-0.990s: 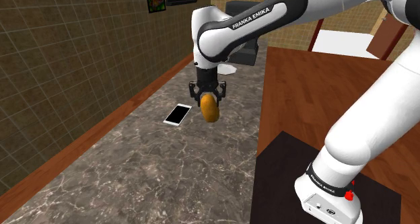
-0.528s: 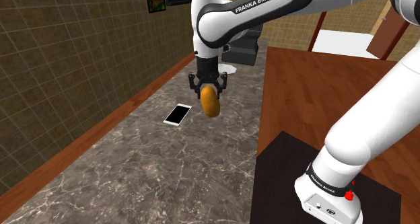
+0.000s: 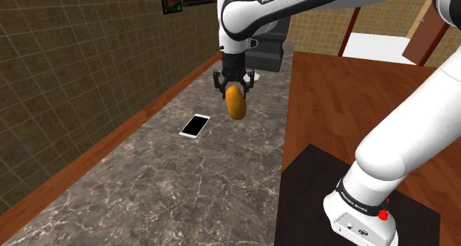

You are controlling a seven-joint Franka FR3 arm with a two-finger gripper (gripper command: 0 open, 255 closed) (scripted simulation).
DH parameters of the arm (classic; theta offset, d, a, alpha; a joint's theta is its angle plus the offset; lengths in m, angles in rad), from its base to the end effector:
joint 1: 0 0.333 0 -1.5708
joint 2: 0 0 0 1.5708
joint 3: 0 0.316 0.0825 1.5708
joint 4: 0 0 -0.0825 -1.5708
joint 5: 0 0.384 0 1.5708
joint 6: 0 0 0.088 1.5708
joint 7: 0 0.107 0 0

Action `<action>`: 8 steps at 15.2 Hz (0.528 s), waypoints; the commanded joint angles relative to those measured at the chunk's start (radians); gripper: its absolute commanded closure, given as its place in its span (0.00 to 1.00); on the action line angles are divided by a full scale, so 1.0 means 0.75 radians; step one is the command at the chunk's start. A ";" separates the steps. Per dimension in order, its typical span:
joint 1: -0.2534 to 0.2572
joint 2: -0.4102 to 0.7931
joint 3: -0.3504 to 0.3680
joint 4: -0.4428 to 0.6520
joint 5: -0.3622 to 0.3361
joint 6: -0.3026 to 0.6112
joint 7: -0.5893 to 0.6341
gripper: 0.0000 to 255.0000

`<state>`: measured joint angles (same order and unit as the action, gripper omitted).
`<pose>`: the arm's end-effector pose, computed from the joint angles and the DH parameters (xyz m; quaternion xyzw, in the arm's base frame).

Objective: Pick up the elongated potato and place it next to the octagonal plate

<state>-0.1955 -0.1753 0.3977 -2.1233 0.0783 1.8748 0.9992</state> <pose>0.4829 0.1120 0.4735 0.9139 -0.4038 -0.0371 0.0216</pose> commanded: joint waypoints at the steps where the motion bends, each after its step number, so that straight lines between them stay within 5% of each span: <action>1: -0.028 -0.015 -0.041 -0.010 -0.008 -0.007 -0.067 1.00; 8: -0.131 0.042 -0.167 0.041 -0.067 -0.008 -0.271 1.00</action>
<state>-0.2817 -0.1454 0.2876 -2.0978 0.0336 1.8725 0.8223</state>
